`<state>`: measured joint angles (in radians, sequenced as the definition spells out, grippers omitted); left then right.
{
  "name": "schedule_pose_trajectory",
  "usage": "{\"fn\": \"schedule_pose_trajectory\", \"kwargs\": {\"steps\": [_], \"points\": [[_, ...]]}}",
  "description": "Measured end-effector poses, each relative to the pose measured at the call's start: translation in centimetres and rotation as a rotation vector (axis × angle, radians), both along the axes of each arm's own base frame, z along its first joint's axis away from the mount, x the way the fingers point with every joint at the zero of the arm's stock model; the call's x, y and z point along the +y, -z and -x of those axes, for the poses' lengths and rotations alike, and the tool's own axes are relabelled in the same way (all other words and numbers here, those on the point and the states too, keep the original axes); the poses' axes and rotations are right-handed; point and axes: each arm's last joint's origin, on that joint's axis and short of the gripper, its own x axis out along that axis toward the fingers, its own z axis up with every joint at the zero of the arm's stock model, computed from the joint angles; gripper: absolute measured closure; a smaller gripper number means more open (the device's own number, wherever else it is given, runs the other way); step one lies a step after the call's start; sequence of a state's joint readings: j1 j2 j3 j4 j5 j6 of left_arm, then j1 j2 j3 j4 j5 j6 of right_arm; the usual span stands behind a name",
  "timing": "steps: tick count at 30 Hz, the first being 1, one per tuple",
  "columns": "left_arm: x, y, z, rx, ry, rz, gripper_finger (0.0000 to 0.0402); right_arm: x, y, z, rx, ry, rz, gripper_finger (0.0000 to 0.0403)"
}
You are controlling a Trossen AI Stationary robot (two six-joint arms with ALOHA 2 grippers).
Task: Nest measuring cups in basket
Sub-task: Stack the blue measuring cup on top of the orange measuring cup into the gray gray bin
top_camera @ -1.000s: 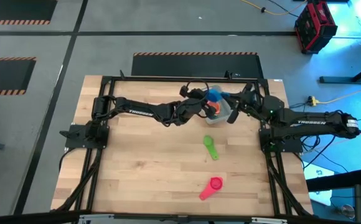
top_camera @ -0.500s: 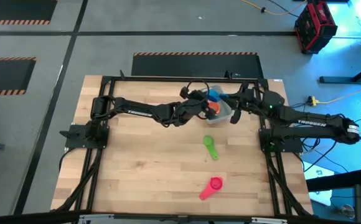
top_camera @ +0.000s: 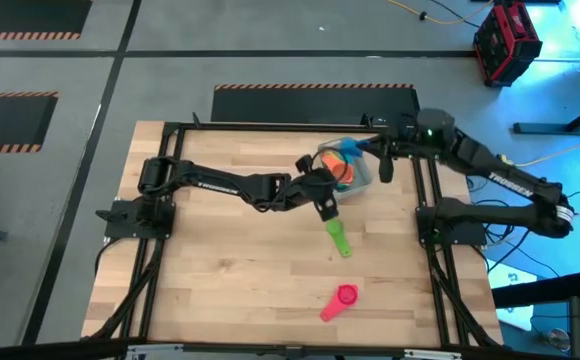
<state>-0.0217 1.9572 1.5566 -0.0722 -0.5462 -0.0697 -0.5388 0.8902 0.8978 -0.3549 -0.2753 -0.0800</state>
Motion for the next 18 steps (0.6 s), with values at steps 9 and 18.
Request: {"fn": "schedule_pose_trajectory", "kwargs": {"steps": [9, 18], "points": [[-0.8, 0.5, 0.1, 0.055, 0.096, 0.042, 0.0321, -4.5, -0.7, -1.8, 0.103, -0.190, -0.232, 0.0397], [-0.8, 1.1, 0.5, 0.128, 0.096, 0.045, 0.0321, -9.7, 2.6, -3.5, 0.138, -0.335, -0.526, 0.0397]]}}
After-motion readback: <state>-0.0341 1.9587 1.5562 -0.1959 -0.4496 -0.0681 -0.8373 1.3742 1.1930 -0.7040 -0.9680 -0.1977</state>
